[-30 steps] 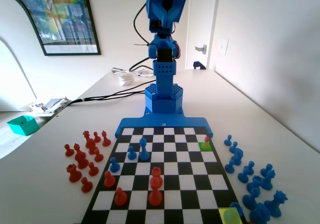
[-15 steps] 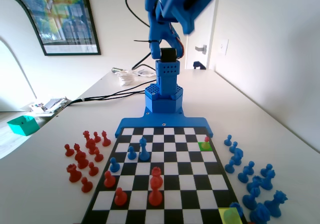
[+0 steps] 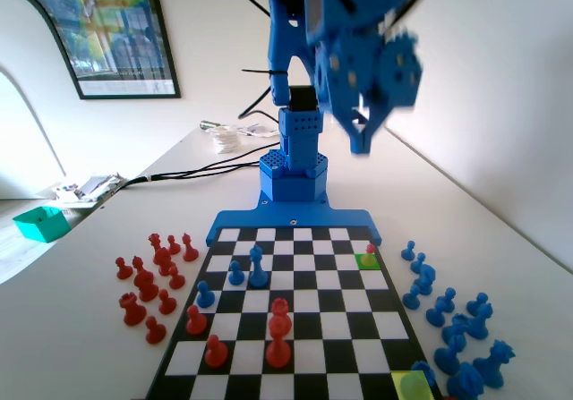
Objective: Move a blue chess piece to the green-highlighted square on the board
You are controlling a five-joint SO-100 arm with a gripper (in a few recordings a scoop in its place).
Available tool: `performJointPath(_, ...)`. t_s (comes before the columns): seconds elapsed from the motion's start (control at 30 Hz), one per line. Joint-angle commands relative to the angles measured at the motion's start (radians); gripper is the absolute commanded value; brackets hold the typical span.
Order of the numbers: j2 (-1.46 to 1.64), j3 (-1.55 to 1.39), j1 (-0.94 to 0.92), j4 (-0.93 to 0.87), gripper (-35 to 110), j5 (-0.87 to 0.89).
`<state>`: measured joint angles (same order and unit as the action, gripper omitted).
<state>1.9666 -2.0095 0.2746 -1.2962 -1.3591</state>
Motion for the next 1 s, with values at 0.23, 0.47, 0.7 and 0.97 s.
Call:
performJointPath(0.23, -0.077, -0.181, 0.115, 0.255, 9, 0.124)
performJointPath(0.47, -0.112, -0.236, 0.135, 0.367, 14, 0.137)
performJointPath(0.7, -0.215, -0.235, 0.135, 0.439, 15, 0.132)
performJointPath(0.97, -0.311, -0.209, 0.155, 0.477, 16, 0.118)
